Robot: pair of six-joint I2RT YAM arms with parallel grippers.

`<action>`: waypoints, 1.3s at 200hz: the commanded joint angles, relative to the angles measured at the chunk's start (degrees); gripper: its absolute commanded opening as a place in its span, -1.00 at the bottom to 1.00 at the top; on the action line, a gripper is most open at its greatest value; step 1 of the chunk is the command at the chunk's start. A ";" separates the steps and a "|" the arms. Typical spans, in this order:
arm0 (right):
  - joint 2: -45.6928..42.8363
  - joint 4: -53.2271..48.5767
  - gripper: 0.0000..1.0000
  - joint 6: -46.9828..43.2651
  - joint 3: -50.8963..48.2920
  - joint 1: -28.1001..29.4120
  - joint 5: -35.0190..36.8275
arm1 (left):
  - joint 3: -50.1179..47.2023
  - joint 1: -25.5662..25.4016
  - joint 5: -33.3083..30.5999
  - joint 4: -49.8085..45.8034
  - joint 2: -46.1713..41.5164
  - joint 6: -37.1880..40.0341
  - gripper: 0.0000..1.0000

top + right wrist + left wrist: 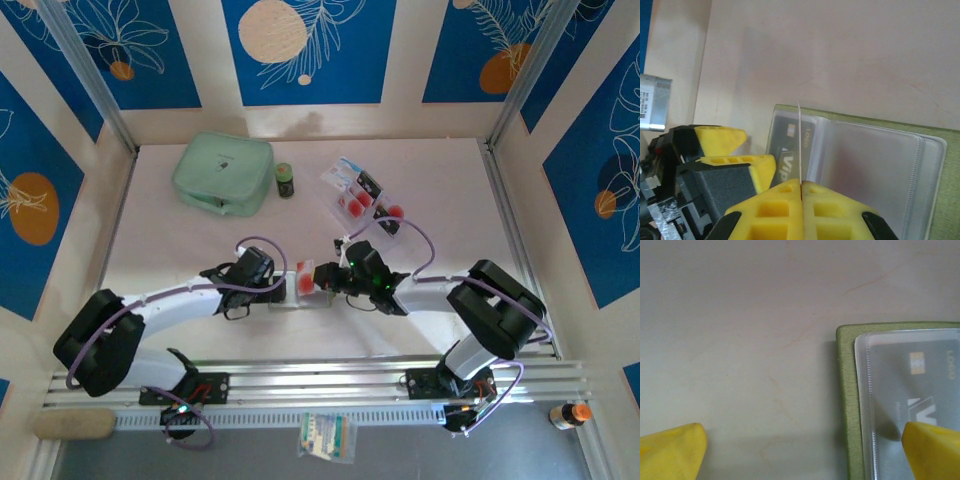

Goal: Put the credit cards into the card holder

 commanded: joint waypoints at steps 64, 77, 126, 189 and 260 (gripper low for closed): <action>1.68 6.23 -1.00 2.12 -1.64 1.28 3.74 | -0.45 -0.33 -2.58 -3.09 1.78 -0.53 1.00; 1.82 6.36 -1.00 2.26 -1.59 1.35 3.93 | -0.64 -0.33 -2.51 -3.05 1.79 -0.61 1.00; 3.19 7.62 -1.00 2.98 -1.39 1.46 4.04 | -0.80 -0.25 -2.60 -3.04 1.70 -0.62 1.00; 5.40 9.89 -1.00 4.23 -1.42 1.72 3.70 | -0.85 -0.32 -2.68 -2.95 1.65 -0.63 1.00; 6.92 10.49 -1.00 4.89 -1.04 1.90 3.18 | -0.89 -0.33 -2.65 -2.66 1.78 -0.61 1.00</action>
